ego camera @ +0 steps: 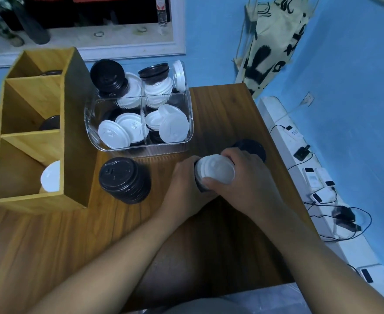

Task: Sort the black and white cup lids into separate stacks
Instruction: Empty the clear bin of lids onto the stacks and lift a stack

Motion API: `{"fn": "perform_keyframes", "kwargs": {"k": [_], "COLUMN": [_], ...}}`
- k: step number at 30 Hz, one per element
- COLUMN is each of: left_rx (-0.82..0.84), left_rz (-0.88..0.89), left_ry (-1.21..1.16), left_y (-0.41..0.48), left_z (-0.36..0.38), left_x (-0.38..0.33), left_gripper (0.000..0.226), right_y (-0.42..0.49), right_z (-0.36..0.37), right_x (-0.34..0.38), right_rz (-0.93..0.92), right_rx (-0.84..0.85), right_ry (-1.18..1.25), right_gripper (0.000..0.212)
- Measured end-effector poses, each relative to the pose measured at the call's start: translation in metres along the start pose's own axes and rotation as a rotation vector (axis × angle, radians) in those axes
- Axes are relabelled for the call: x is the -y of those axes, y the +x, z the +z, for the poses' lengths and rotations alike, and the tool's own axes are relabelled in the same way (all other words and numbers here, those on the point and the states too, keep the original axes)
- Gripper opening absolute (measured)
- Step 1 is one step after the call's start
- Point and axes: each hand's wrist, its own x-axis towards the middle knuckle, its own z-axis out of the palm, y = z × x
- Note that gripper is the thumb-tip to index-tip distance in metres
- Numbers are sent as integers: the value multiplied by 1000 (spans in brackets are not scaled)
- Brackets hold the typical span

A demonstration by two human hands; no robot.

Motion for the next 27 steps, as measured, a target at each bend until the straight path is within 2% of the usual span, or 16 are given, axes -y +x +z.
{"fn": "perform_keyframes", "kwargs": {"k": [4, 8, 12, 17, 20, 24, 27], "left_rx": [-19, -4, 18, 54, 66, -2, -2], "left_rz": [-54, -98, -110, -162, -148, -100, -77], "left_ry": [45, 67, 20, -36, -23, 9, 45], "left_y": [-23, -34, -37, -36, -37, -46, -52], "left_z": [-7, -14, -18, -20, -23, -26, -30], "left_x": [12, 18, 19, 18, 19, 23, 27], "left_gripper": [66, 81, 81, 84, 84, 82, 89], "right_y": [4, -1, -3, -2, -4, -5, 1], "right_z": [13, 24, 21, 15, 12, 15, 14], "right_x": [24, 30, 29, 28, 28, 35, 39], "right_rz": [-27, -35, -100, -97, -129, -231, -285], "right_rx": [92, 156, 214, 284, 316, 346, 352], "right_ry": [-127, -64, -34, 2, -36, -156, -83], "right_gripper": [76, 76, 78, 78, 76, 71, 62]}}
